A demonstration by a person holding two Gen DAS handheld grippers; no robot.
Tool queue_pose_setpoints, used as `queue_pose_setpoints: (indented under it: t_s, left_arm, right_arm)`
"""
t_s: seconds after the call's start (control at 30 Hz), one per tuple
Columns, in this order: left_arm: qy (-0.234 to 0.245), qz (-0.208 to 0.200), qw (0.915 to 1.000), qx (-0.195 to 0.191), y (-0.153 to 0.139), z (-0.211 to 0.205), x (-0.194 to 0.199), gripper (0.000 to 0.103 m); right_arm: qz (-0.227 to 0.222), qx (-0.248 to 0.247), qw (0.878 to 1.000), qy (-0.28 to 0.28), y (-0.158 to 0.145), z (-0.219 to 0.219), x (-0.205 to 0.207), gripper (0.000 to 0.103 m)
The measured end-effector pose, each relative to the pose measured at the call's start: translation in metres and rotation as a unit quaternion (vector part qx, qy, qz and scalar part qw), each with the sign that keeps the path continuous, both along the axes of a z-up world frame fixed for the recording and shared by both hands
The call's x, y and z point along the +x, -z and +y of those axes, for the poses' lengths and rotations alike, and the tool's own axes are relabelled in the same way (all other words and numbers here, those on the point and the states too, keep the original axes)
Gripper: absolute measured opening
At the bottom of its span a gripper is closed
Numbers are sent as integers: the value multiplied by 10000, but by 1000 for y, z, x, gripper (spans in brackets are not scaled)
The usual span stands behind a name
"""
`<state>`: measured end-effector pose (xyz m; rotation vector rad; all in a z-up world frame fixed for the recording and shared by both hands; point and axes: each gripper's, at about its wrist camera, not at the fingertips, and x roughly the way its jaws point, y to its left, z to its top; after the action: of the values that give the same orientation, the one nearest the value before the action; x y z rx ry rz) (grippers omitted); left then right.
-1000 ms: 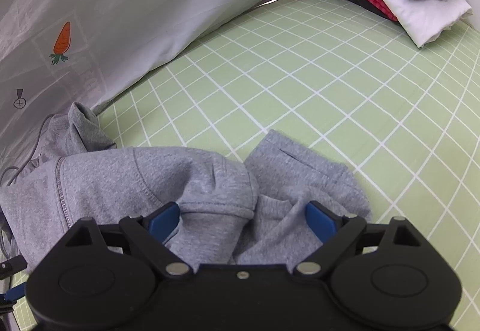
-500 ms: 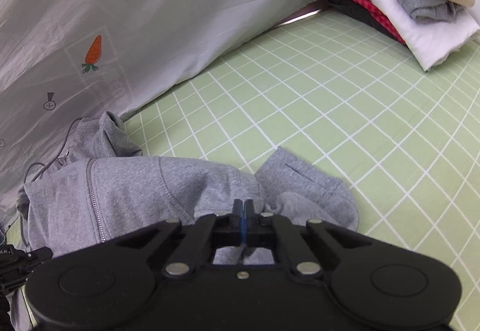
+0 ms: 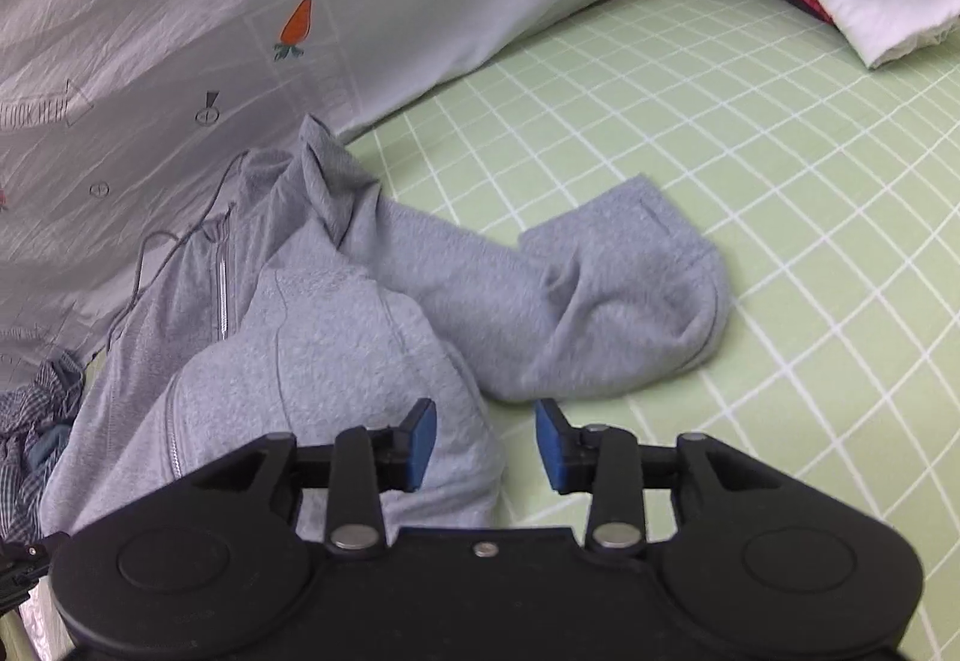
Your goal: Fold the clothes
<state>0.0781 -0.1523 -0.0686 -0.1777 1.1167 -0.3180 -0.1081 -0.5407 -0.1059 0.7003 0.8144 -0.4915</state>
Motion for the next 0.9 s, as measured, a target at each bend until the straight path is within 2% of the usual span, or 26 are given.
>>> queue_pose_setpoints:
  t_s: [0.03, 0.07, 0.1, 0.17, 0.2, 0.3, 0.37, 0.53, 0.57, 0.63, 0.67, 0.7, 0.73, 0.77, 0.8, 0.83, 0.9]
  left_arm:
    - [-73, 55, 10000, 6, 3, 6, -2, 27]
    - [-144, 108, 9998, 11, 6, 12, -4, 38]
    - [-194, 151, 9997, 48, 10, 17, -4, 51]
    - [-267, 229, 9993, 125, 18, 24, -5, 61]
    - [-280, 303, 9990, 144, 25, 24, -4, 63]
    - [-422, 714, 9965, 57, 47, 29, -1, 63]
    - [-419, 868, 9953, -7, 58, 27, 0, 63]
    - [-175, 869, 9960, -101, 67, 10, 2, 62]
    - [-111, 859, 9961, -154, 68, 7, 3, 60]
    - [-29, 808, 9966, -127, 68, 0, 3, 48]
    - [-27, 763, 9970, -134, 68, 0, 2, 38]
    - [-26, 717, 9973, -148, 67, 0, 0, 28]
    - [-25, 672, 9976, -162, 67, 0, -1, 24]
    - [-30, 632, 9978, -174, 65, 1, -3, 22]
    - [-22, 566, 9983, -162, 61, 3, -6, 20]
    - [-10, 478, 9987, -151, 57, 4, -9, 20]
    - [23, 203, 9998, -63, 43, 6, -21, 19]
  right_arm:
    - [67, 8, 9999, -82, 3, 5, 1, 44]
    - [127, 6, 9998, -162, 6, 10, 3, 47]
    - [177, 17, 9996, -233, 8, 13, 4, 54]
    - [248, 48, 9990, -366, 13, 17, 8, 60]
    - [306, 26, 9986, -434, 16, 20, 11, 62]
    - [511, -62, 9969, -589, 22, 26, 21, 71]
    - [607, -87, 9956, -706, 26, 30, 25, 71]
    - [714, -179, 9926, -963, 30, 40, 21, 75]
    - [735, -200, 9920, -1005, 31, 42, 20, 76]
    - [709, -193, 9918, -1043, 31, 42, 18, 75]
    - [658, -157, 9919, -1074, 31, 42, 17, 73]
    - [600, -115, 9919, -1111, 31, 42, 16, 60]
    - [558, -67, 9918, -1150, 31, 42, 16, 47]
    - [537, -69, 9915, -1179, 30, 43, 16, 41]
    - [523, -105, 9910, -1231, 29, 45, 16, 26]
    - [476, -139, 9902, -1304, 26, 49, 14, 18]
    - [356, -202, 9884, -1459, 19, 56, 9, 15]
